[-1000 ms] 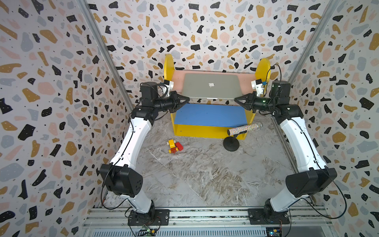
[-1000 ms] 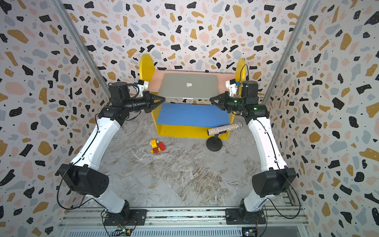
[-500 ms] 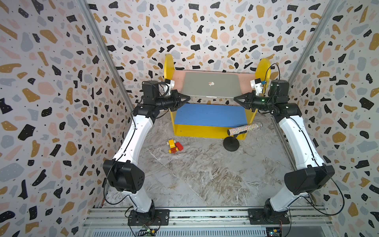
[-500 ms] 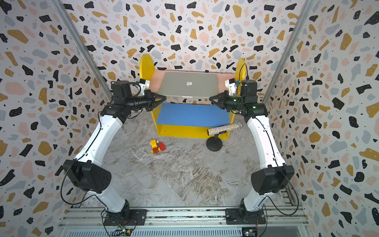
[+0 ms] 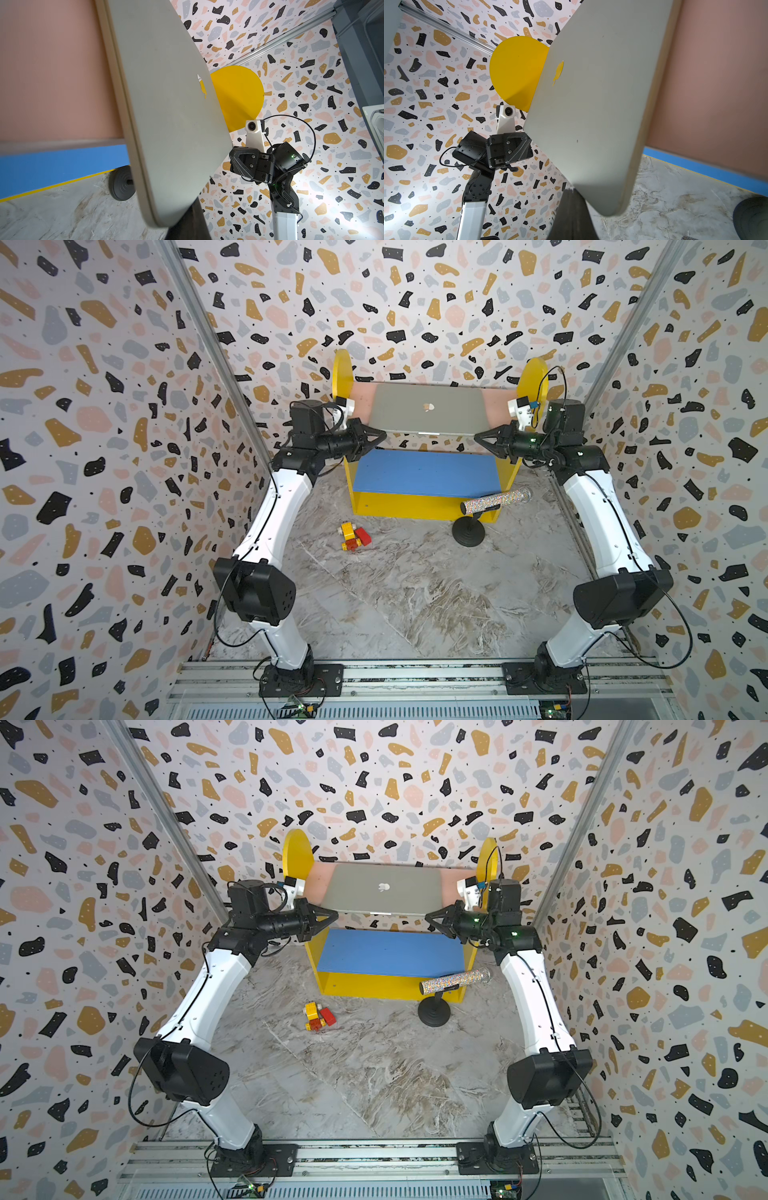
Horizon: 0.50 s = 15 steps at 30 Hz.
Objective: Close the laptop lid and set it aside
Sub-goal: Place the laptop on the shelf.
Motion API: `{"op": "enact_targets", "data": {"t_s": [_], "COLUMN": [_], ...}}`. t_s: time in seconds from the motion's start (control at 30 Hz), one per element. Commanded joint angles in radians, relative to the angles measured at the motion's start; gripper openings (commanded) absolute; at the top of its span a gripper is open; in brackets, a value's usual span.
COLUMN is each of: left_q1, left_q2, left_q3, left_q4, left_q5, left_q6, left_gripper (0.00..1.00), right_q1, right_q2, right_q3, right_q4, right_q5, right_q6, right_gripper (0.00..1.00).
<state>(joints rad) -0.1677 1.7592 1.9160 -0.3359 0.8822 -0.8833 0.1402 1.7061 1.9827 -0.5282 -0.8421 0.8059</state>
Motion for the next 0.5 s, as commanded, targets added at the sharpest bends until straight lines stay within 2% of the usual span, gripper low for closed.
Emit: {"op": "enact_targets", "data": {"t_s": [0.0,0.47], "left_q1": [-0.003,-0.003], "left_q2": [0.016,0.061], "left_q3": [0.044,0.11], "left_q4": [0.042,0.023], "left_q5": [0.007,0.006], "left_q6": [-0.004,-0.007], "left_gripper": [0.0,0.0], "right_q1": [-0.011,-0.022], "right_q2": [0.009,0.056], "right_q3": [0.051,0.096], "right_q4": [0.003,-0.001], "right_q5": [0.007,-0.004], "right_q6": [-0.012,-0.005], "right_gripper": [0.0,0.0]}}
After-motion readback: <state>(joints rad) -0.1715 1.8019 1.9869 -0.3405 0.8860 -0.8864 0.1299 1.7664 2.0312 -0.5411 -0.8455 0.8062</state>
